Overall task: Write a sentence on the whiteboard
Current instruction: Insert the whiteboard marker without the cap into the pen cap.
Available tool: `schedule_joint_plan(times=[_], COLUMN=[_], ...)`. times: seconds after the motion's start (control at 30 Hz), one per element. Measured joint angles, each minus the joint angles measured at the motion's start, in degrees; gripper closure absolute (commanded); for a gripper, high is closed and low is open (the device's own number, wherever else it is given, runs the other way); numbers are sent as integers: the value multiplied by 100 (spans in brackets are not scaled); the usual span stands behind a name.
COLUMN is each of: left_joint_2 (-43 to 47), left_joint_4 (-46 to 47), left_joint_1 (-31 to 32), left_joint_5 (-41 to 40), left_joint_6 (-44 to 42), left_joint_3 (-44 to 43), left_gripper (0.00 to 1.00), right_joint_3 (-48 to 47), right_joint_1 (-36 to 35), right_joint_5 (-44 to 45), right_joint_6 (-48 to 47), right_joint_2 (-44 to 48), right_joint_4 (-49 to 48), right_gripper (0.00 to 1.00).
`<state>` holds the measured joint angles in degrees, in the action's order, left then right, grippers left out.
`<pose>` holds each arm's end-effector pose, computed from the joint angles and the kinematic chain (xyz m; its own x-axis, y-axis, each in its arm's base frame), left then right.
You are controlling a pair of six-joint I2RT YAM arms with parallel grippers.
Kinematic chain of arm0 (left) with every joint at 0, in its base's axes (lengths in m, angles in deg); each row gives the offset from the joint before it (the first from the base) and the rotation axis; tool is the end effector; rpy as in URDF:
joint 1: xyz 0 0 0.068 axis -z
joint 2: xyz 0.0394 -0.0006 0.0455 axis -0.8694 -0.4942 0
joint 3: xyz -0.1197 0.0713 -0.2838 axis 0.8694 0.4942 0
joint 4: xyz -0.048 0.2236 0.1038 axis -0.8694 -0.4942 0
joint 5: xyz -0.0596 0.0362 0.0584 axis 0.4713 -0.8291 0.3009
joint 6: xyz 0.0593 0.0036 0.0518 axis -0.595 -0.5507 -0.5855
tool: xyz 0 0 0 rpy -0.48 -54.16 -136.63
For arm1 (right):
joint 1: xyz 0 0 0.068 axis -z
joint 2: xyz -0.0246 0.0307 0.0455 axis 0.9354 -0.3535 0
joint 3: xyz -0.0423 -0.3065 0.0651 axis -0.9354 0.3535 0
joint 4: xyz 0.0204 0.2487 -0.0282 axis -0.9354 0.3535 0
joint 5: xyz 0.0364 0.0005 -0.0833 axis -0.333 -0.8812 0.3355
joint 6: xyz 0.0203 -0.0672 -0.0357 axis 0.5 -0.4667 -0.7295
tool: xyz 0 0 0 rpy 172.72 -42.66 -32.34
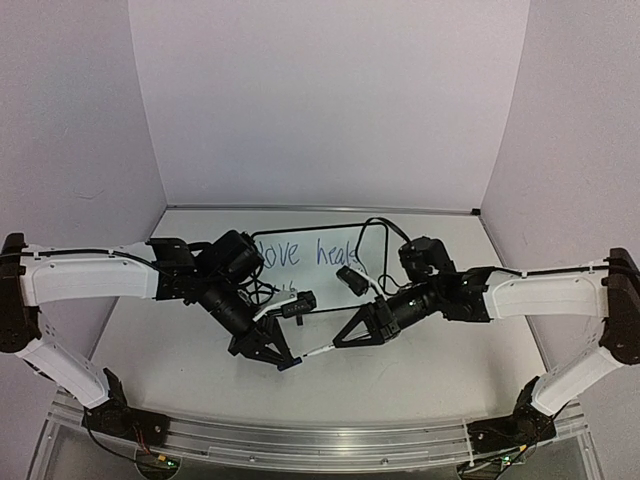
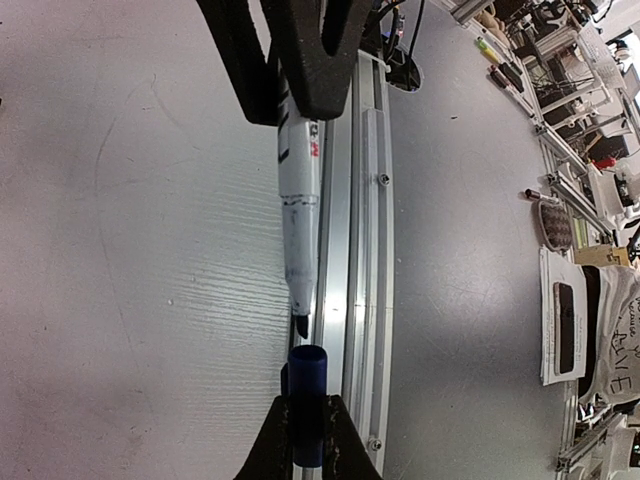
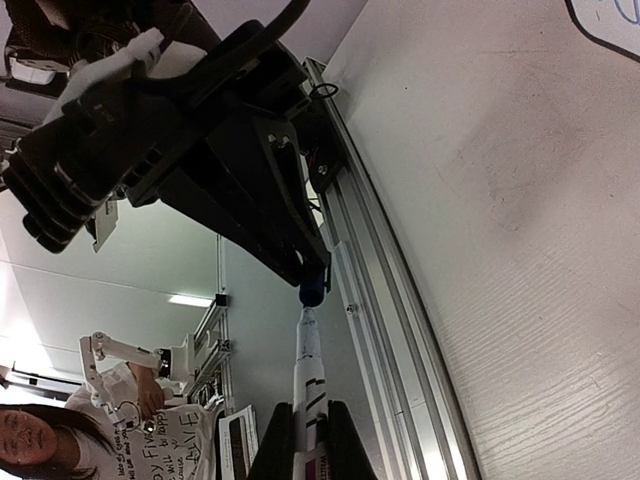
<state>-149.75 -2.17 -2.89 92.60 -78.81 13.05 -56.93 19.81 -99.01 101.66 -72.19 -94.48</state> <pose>0.1178 -0.2666 0.2793 -0.2874 0.7198 -0.6319 0.9001 -0.0226 -0.4351 0.1550 0.2713 0.2757 -0.7496 -0.4530 -0.4826 -0.5457 0.0103 0.8379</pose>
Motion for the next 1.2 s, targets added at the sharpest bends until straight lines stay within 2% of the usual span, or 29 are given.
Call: schedule_joint_plan(times=[0.93,1.2], left_joint_2=[-3,-3], left_joint_4=[39,-51], left_joint_1=[0,-2], left_joint_5=[83,139], left_joint_6=[3,25], left_joint_3=[4,4], left_gripper=[100,100], right_joint_3=[-290,-333], right_joint_1=[-193,-297], right_joint_5=[-150,-293], right_joint_6=[-17,132], right_joint_2=[-513,-824], right_joint_4=[-81,-515], right_gripper=[100,100])
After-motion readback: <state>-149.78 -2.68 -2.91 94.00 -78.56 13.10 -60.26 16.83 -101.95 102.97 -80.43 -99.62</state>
